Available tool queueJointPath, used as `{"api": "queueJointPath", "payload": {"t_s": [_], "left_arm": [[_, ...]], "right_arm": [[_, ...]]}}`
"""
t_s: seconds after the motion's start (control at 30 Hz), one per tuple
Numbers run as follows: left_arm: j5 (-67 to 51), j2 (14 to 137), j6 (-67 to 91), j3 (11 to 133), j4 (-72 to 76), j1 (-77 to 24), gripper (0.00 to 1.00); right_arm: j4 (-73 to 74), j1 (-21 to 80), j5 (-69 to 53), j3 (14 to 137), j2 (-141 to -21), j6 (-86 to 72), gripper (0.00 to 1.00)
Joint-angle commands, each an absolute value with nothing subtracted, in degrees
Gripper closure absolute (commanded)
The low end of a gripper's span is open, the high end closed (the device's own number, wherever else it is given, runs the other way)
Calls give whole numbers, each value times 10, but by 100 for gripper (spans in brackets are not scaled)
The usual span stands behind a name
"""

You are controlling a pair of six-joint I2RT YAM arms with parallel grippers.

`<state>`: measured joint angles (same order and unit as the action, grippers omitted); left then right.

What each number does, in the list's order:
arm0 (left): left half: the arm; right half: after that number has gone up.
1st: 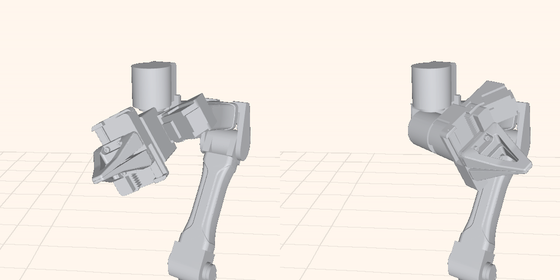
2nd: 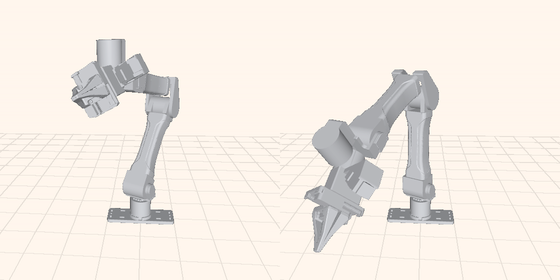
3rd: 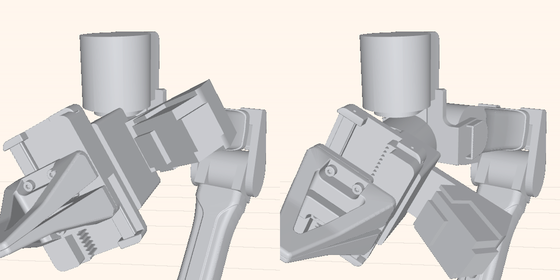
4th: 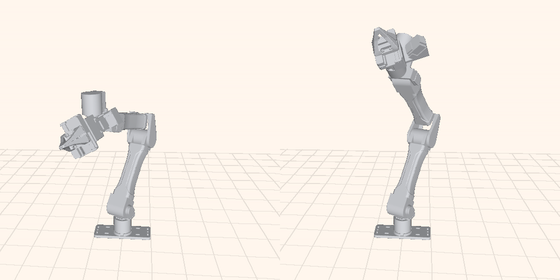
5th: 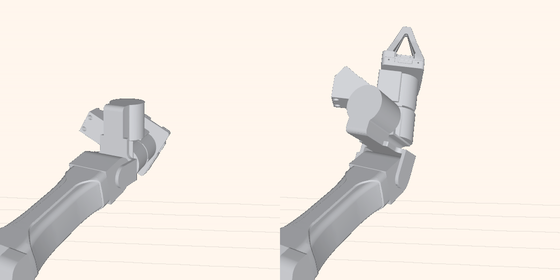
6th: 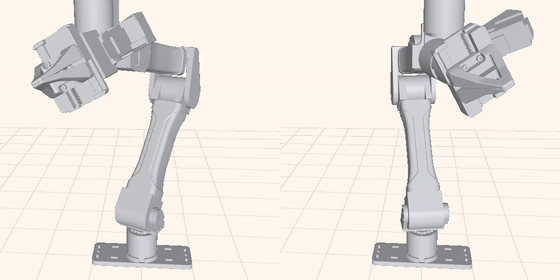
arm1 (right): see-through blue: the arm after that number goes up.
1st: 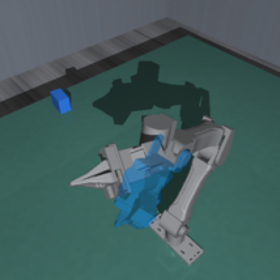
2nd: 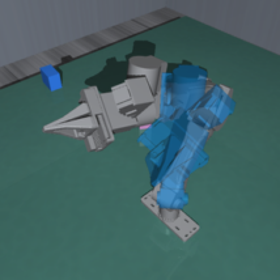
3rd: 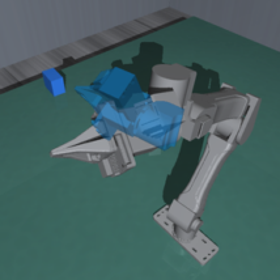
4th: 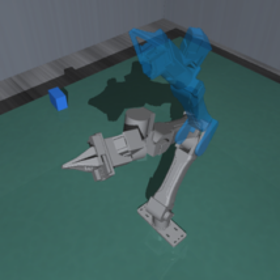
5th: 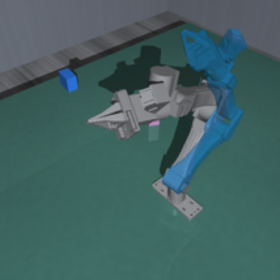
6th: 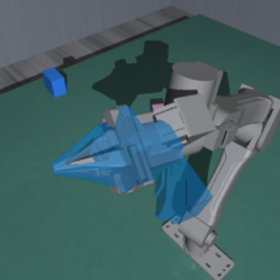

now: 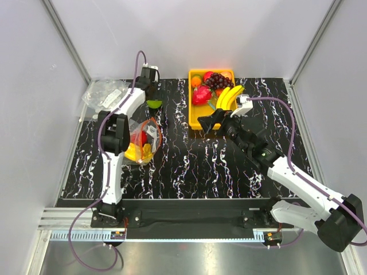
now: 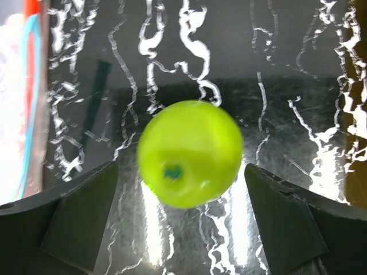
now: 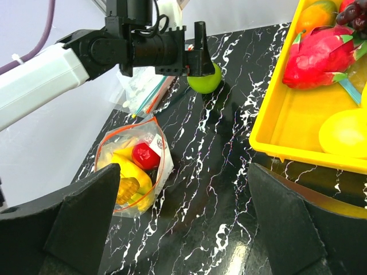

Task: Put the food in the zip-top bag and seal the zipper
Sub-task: Pick up the fake fruit from the center of the board.

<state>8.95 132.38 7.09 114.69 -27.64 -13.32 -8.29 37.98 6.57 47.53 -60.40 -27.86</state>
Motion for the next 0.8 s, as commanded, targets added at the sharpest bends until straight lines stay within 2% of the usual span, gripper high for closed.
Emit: {"api": "queueJointPath", "payload": {"t_s": [0.0,0.17,0.27,0.3,0.37,0.4,0.5,0.6,0.77], "left_arm": [[55,1353,62,1203,-293,-131,1],[42,1382,76,1231,-324,-127,1],[30,1388,76,1238,-332,-123,14],[26,1385,77,1238,-332,-122,25],[10,1374,76,1234,-328,-119,35],[4,1369,75,1225,-324,-119,44],[-13,1334,69,1201,-302,-119,52],[-43,1290,70,1160,-280,-118,55],[-163,1168,112,1028,-209,-120,56]], "right_arm": [[-90,383,69,472,-595,-272,0],[-91,384,67,470,-594,-275,0],[-91,384,62,469,-595,-275,3],[-90,385,60,469,-595,-275,5],[-86,383,62,468,-597,-276,6],[-85,385,63,468,-597,-275,6],[-83,384,64,464,-594,-277,4],[-76,384,67,458,-587,-277,2],[-24,383,83,466,-574,-276,0]]}}
